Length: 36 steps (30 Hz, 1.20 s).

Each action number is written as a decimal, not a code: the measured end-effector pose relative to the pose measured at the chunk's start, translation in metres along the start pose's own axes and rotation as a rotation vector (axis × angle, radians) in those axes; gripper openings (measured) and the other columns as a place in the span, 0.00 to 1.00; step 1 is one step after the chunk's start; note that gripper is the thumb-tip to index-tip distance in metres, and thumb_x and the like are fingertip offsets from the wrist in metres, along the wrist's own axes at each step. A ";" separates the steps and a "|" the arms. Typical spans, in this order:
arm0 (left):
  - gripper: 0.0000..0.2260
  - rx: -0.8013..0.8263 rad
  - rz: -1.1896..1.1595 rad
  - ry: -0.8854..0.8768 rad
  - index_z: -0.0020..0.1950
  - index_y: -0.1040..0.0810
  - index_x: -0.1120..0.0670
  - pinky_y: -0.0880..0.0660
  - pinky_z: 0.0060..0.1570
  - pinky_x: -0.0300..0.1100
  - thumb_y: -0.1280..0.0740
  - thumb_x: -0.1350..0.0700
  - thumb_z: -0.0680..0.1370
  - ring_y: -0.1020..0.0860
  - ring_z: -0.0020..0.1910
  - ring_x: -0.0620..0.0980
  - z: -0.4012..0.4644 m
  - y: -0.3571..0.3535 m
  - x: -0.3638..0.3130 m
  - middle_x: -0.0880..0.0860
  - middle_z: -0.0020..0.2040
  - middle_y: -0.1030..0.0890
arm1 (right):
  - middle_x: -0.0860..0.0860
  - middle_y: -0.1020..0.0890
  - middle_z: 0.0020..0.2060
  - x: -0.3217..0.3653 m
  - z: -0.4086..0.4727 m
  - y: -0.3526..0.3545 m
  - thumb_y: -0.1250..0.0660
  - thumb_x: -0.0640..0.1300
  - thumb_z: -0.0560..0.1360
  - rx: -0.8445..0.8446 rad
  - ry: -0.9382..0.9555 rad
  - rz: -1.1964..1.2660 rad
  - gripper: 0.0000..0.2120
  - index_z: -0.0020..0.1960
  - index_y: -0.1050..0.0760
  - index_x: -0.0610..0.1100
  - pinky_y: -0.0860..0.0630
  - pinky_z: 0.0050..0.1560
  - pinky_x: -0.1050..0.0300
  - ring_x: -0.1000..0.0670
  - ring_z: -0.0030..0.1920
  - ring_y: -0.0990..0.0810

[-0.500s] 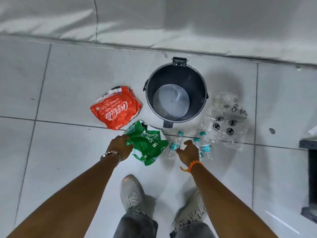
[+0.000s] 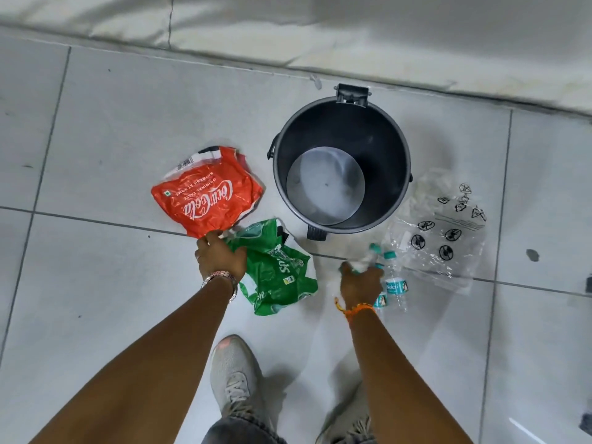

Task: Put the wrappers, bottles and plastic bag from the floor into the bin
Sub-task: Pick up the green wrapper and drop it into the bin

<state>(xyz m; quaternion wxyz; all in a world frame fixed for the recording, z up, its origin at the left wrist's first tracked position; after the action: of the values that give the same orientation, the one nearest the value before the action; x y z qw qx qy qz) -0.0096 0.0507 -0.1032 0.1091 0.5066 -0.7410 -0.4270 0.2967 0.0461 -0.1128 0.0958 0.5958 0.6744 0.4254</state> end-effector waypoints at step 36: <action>0.07 0.069 -0.335 -0.665 0.33 0.27 0.53 0.32 0.32 0.31 0.29 0.60 0.63 0.29 0.29 0.40 -0.094 0.209 -0.122 0.45 0.29 0.26 | 0.42 0.15 0.43 0.091 -0.002 0.162 0.28 0.38 0.72 -0.311 0.403 0.139 0.08 0.51 0.21 0.39 0.29 0.48 0.65 0.43 0.45 0.16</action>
<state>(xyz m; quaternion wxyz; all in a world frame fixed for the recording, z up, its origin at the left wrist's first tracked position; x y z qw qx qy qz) -0.0344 0.1302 0.1426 -0.2259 0.4578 -0.6567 -0.5551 0.3874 0.1142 0.0342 0.0208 0.5221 0.5639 0.6395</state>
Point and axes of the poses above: each hand's wrist, its own z-axis towards the middle knuckle, its own y-axis out of the back of the hand, x = y × z, the point moved 5 cm from there along z, towards the middle knuckle
